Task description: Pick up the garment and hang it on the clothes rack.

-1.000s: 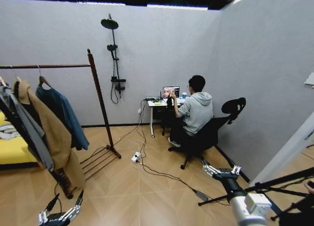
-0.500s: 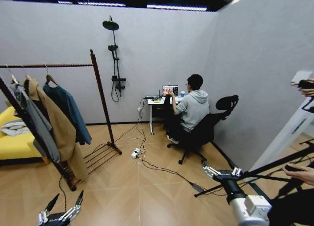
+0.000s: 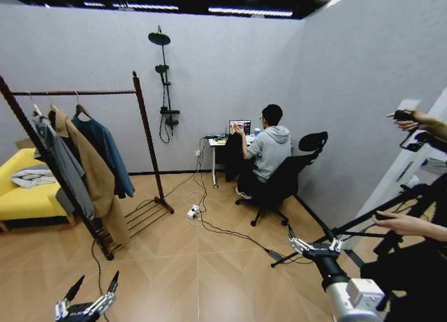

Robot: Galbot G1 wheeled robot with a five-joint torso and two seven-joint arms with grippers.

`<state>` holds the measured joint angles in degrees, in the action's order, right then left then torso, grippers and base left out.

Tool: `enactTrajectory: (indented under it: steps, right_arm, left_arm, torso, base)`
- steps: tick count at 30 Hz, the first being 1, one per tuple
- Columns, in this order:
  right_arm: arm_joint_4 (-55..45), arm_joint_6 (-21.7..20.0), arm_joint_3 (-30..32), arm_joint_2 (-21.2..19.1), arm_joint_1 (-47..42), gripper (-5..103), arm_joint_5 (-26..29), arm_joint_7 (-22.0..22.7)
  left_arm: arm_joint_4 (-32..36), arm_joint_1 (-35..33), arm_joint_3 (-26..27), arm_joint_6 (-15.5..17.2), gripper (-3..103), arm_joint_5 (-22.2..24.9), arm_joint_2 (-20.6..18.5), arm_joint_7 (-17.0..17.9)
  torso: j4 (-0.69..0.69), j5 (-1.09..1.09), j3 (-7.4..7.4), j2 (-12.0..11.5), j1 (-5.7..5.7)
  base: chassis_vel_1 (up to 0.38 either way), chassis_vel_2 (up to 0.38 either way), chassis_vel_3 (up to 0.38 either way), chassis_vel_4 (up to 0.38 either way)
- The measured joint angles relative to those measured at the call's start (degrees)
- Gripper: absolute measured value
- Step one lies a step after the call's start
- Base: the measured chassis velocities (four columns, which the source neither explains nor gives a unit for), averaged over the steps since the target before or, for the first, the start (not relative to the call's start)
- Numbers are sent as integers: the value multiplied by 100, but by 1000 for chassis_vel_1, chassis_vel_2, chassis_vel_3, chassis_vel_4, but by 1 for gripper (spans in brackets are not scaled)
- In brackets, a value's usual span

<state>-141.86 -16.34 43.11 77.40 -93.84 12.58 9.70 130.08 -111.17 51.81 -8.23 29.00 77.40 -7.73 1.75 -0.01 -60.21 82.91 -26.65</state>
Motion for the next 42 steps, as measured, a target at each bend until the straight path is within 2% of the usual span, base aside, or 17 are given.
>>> enactTrajectory:
  steps: [3,5,13,17,42]
  right_arm:
    - [38,41,-6,-4,39,100,8,-10]
    - [80,119,-13,-5,63,100,20,-47]
    - [200,223,152,12,32,100,234,-374]
    - [363,431,264,32,-44,100,267,-461]
    - [490,1079,813,137,-475,100,240,-433]
  left_arm:
    - [0,0,0,0,100,0,0,-1]
    - [0,0,0,0,100,0,0,-1]
    - [0,0,0,0,100,0,0,0]
    - [0,0,0,0,100,0,0,0]
    - [0,0,0,0,100,0,0,0]
  torso:
    - [0,4,1,2,3]
    - [1,-1,2,3,3]
    - [1,1,-2,-3,-6]
    - [0,1,-1,-3,-5]
    - [0,1,0,-1,-1]
  base:
    - [168,-152,-166,146]
    - [23,-114,-68,100]
    - [2,28,9,-9]
    - [-14,30,18,-22]
    - [0,0,0,0]
